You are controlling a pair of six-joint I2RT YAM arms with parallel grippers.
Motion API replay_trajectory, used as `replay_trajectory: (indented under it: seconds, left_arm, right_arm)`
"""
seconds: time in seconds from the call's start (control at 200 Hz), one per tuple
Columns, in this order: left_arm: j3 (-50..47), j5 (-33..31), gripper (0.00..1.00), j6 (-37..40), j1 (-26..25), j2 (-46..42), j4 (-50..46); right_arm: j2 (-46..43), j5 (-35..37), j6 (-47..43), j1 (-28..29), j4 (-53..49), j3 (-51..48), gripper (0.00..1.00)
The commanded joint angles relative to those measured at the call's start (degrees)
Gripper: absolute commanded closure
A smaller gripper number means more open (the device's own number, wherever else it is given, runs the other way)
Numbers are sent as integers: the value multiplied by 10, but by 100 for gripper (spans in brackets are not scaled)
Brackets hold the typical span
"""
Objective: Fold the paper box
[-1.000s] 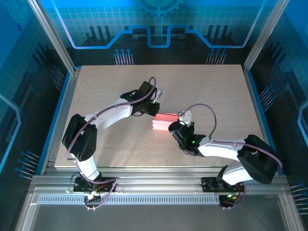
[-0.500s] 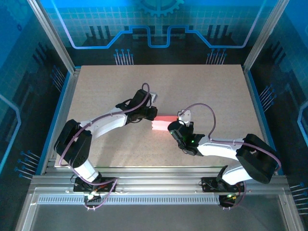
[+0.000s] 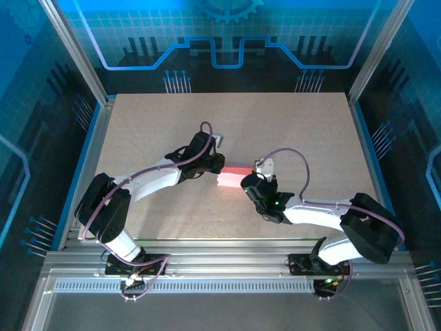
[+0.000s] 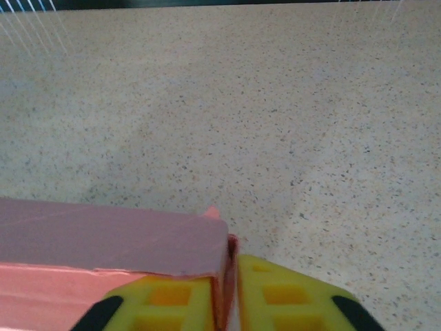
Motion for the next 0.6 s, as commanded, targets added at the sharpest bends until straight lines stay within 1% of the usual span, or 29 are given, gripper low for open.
replay_trajectory:
  seconds: [0.0,0.115,0.165,0.215,0.33,0.4,0.415,0.475,0.595]
  left_arm:
    - [2,-27,84,7,-3,17,-89]
    - [7,-28,84,5,-2,21,-91]
    - [6,-28,84,3,-2,23,-92]
    - [6,-27,84,1,-3,25,-92]
    - [7,-27,84,0,-3,27,-93]
    - [10,-27,84,1,-3,29,-94]
    - [10,-27,84,0,-3,29,-94]
    - [10,-27,84,1,-2,30,-94]
    - [10,-29,84,1,-3,30,-94]
  right_arm:
    - [9,-70,-1,19,-112,-36,77]
    - [-5,-74,-7,19,-108,-42,71]
    - [-10,-76,-10,19,-105,-44,67]
    - [-15,-77,-12,19,-103,-46,65]
    - [-29,-88,-24,19,-94,-55,54]
    - [-35,-96,-33,19,-96,-55,51]
    - [-37,-98,-36,19,-95,-55,48]
    - [-42,-108,-44,19,-94,-55,44]
    - [-58,-122,-57,20,-89,-60,37]
